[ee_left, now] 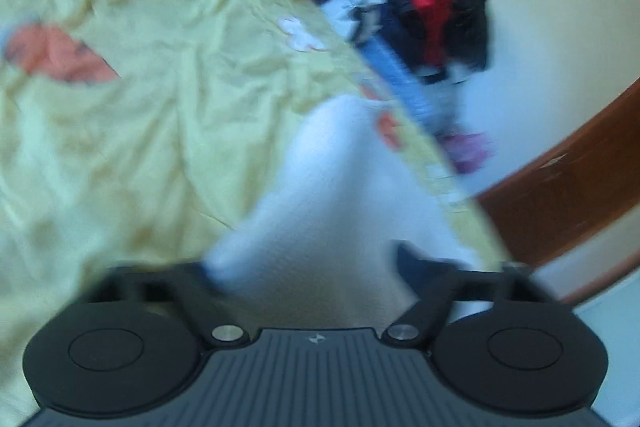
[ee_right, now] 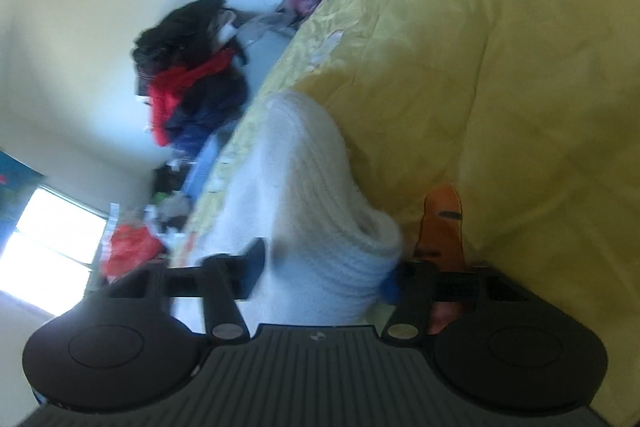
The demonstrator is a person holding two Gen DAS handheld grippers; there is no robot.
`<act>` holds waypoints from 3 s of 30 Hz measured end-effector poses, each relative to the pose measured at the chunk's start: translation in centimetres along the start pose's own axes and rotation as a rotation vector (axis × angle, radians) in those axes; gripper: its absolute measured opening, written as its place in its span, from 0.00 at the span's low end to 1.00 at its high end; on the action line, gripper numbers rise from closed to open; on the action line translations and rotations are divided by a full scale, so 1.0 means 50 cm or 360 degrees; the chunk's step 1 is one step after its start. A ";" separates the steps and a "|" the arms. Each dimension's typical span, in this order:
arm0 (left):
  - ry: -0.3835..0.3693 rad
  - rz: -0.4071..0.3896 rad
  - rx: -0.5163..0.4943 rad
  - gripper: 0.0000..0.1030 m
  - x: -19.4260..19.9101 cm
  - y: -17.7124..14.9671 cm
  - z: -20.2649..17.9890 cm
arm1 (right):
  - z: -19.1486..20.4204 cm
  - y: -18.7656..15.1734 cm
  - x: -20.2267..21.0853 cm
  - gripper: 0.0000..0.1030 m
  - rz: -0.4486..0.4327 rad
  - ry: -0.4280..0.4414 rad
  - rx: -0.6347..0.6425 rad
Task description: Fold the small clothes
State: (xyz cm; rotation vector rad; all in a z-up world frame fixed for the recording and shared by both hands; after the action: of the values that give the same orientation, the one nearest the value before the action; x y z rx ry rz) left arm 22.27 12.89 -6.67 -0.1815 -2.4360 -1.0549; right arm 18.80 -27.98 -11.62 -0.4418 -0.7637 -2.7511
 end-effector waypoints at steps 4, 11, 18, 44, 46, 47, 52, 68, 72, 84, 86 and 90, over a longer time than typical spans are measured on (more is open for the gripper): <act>-0.0047 0.0084 0.0001 0.31 -0.006 0.012 0.006 | 0.012 0.004 -0.001 0.29 -0.0031 0.0049 0.0035; -0.0200 0.0096 -0.0065 0.28 0.086 0.053 -0.026 | 0.081 0.039 0.079 0.29 -0.0047 0.0250 0.0022; -0.0308 0.0245 -0.0162 0.28 0.254 0.009 0.037 | 0.027 0.008 0.284 0.29 0.0066 0.0334 0.0030; -0.0231 0.0005 -0.0950 0.79 0.294 0.047 0.025 | 0.038 0.052 0.289 0.66 0.0158 0.0143 0.1091; -0.0212 0.0058 -0.1011 0.79 0.235 0.028 -0.001 | 0.045 0.047 0.219 0.66 0.0231 0.0115 0.1175; -0.0202 0.0080 -0.1042 0.79 0.206 0.018 -0.014 | 0.045 0.045 0.188 0.66 0.0262 0.0101 0.1195; -0.0190 0.0226 -0.1231 0.31 0.112 -0.047 -0.047 | 0.052 0.020 0.107 0.55 0.0407 0.0159 0.1101; -0.0024 0.0054 -0.1233 0.10 0.066 -0.028 0.002 | 0.011 0.023 0.064 0.21 0.0277 0.0085 0.0901; -0.0026 0.0012 -0.1282 0.16 0.094 -0.012 -0.008 | 0.025 0.057 0.102 0.49 0.0134 -0.0004 0.0963; -0.0080 -0.0096 -0.1384 0.39 0.117 -0.061 -0.108 | 0.157 -0.024 0.141 0.54 0.0054 0.0150 0.1353; -0.0032 -0.0015 -0.1402 0.39 0.091 -0.092 -0.082 | 0.126 -0.067 0.103 0.53 0.0185 0.0049 0.1491; -0.0035 0.0003 -0.1278 0.41 0.069 -0.088 -0.052 | 0.071 -0.083 0.068 0.65 0.0254 -0.0041 0.1532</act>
State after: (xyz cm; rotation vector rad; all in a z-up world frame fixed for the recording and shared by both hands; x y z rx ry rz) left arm 18.87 7.74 -6.36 -0.4483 -1.8905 -1.9766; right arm 15.15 -23.18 -9.40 -0.2925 -1.7917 -1.9100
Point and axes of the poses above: each gripper's, at about its wrist camera, not at the fingertips, and x roughly against the way its jaws point, z to its left, y to its top, the point moved 10 cm from there along -x, roughly the way its jaws point, and after that the axes turned 14 degrees about -z, right-handed, at the moved point
